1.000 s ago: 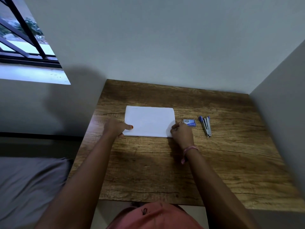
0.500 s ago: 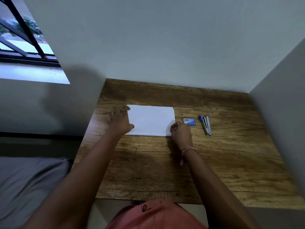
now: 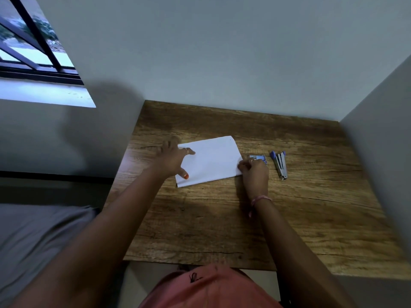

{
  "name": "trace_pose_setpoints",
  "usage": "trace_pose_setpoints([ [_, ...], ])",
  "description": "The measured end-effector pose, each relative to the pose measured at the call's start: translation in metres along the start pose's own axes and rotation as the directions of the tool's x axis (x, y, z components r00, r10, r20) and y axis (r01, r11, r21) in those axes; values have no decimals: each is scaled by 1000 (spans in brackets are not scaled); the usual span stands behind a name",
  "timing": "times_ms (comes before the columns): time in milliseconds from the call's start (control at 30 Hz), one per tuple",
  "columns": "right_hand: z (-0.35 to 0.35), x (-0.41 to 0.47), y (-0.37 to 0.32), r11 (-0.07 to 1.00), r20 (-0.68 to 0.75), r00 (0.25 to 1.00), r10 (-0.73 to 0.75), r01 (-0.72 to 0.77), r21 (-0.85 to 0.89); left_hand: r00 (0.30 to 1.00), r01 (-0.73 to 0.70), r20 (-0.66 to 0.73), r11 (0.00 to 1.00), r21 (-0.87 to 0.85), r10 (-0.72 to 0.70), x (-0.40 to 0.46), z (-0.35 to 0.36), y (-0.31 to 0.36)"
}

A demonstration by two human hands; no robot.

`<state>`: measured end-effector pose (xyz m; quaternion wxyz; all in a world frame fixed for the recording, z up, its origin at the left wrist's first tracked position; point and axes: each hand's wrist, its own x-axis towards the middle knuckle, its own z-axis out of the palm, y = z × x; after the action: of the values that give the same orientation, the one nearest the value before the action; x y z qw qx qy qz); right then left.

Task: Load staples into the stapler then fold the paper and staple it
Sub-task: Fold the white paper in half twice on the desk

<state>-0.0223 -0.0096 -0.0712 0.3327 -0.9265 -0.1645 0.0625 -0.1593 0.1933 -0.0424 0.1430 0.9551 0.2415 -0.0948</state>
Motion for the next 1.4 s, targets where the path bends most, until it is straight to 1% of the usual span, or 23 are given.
trace_pose_setpoints([
  [33,2,-2,1,1000,-13,1000,1,-1,0,996,-88,21,996,6,88,2,-2,2],
  [100,7,-7,2,1000,-51,999,1,-1,-16,961,-258,105,966,13,255,6,-8,7],
  [167,9,-12,3,999,-99,995,-16,11,-52,914,-357,226,933,52,337,13,-12,12],
  [233,8,-17,6,987,-137,988,-70,48,-153,877,-395,332,915,86,347,18,-14,15],
  [300,7,-20,8,970,-136,984,-117,84,-226,852,-400,395,914,69,343,20,-15,15],
  [400,6,-22,8,965,-122,982,-144,112,-236,831,-382,448,924,30,329,19,-18,14],
  [500,5,-26,9,956,-117,973,-201,168,-242,839,-356,443,934,9,315,19,-17,16],
  [600,5,-26,12,932,-97,967,-237,198,-303,861,-347,390,938,-21,327,16,-13,15],
  [733,5,-26,14,899,-34,976,-217,186,-396,884,-338,329,940,-36,331,12,-5,12],
  [867,3,-33,14,861,17,977,-212,195,-469,896,-333,297,942,-44,331,10,-1,11],
  [933,1,-35,11,862,21,982,-187,174,-476,896,-335,290,941,-50,335,10,-2,11],
  [1033,-5,-36,8,885,0,994,-113,100,-455,895,-340,293,939,-44,337,9,-2,10],
  [1233,-5,-44,-1,841,35,997,-76,83,-535,878,-358,331,933,-26,346,7,-5,10],
  [1400,4,-50,-17,843,83,996,27,22,-538,864,-385,377,921,63,336,5,-10,12],
])
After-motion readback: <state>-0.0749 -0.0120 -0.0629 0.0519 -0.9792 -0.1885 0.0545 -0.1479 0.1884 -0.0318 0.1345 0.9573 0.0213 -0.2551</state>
